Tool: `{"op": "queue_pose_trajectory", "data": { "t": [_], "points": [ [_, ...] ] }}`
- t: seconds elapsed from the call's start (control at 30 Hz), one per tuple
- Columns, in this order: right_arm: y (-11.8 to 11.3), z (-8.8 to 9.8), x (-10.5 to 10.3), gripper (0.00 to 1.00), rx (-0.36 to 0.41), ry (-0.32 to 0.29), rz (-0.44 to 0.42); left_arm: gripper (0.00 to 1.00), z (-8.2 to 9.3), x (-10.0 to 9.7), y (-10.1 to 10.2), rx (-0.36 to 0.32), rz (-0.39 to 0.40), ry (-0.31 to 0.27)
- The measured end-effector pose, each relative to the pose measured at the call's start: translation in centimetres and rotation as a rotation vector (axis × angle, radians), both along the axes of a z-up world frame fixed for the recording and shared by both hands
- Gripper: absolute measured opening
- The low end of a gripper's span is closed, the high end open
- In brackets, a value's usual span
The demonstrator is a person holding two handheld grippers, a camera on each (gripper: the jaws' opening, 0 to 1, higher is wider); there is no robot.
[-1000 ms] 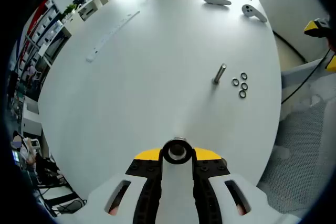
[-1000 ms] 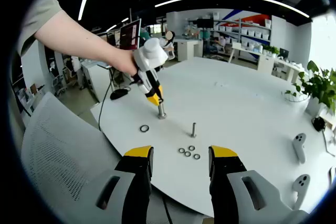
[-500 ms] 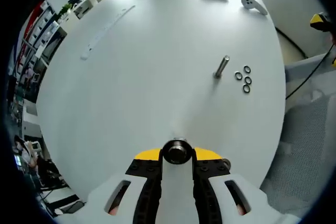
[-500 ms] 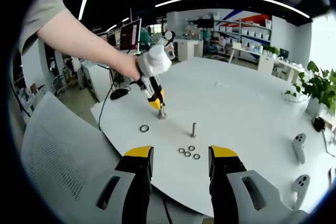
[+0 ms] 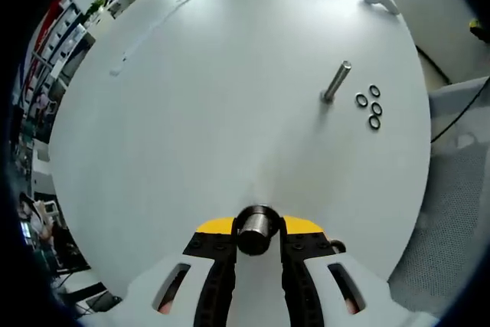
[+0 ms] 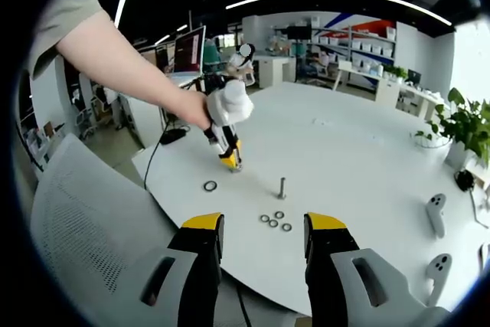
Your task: Place the washer onto the threaded stud by aligning its center hole with the stud, sliding it down to the base, and recovering from edge contact or off-axis alignment until the washer reaches the visible bottom stop.
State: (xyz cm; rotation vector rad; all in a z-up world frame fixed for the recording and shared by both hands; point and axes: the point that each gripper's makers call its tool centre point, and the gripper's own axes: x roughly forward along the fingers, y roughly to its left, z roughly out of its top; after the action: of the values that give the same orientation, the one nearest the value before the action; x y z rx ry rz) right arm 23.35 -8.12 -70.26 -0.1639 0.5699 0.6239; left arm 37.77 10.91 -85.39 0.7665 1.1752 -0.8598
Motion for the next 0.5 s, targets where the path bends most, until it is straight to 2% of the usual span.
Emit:
{"op": "queue_pose_trajectory", "data": {
  "t": [0.17, 0.23, 0.33, 0.4, 0.5],
  "points": [
    [0.0, 0.0, 0.0, 0.44, 0.0, 0.001, -0.002, 0.19, -0.3, -0.3, -0.2, 0.005, 0.008, 0.004],
    [-0.1, 0.0, 0.0, 0.44, 0.001, 0.001, -0.003, 0.19, -0.2, 0.0, -0.4, -0.014, 0.03, -0.002],
    [-0.1, -0.1, 0.0, 0.44, -0.001, 0.003, -0.003, 0.13, 0.0, 0.3, -0.9, -0.04, 0.062, 0.008],
    [-0.1, 0.0, 0.0, 0.44, -0.001, 0.002, -0.005, 0.17, 0.0, 0.1, -1.0, -0.042, 0.051, 0.015],
    [-0.1, 0.0, 0.1, 0.44, 0.001, -0.001, -0.007, 0.22, 0.1, 0.1, -1.0, -0.023, 0.007, -0.014]
  ]
}}
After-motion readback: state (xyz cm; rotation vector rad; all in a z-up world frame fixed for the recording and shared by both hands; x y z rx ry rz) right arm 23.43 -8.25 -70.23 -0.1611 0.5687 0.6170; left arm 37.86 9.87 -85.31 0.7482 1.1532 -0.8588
